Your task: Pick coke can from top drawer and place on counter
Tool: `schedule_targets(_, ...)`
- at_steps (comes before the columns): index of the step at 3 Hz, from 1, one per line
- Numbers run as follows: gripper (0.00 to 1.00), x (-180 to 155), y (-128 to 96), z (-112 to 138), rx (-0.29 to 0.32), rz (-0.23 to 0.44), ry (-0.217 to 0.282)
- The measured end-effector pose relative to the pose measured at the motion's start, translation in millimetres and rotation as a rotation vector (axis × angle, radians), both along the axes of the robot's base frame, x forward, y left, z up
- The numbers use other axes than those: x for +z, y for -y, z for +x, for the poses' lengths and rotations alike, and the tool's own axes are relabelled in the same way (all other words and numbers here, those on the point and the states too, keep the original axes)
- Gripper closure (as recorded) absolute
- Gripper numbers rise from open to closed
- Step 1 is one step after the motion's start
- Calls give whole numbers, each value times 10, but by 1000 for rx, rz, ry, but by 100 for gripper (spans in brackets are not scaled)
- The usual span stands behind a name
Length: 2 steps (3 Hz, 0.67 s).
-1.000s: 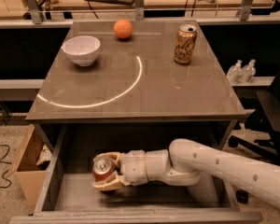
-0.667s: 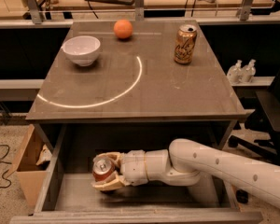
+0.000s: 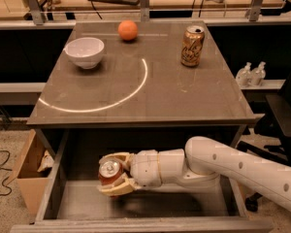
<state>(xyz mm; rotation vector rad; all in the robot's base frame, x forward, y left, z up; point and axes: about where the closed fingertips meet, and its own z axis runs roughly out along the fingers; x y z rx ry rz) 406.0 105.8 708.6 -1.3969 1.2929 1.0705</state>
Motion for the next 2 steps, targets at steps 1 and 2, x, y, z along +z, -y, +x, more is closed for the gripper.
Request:
schedule_targets(1,100,375,145,-58,37,31,-15)
schedule_targets(2,100,812,283,-115,60,36,-12)
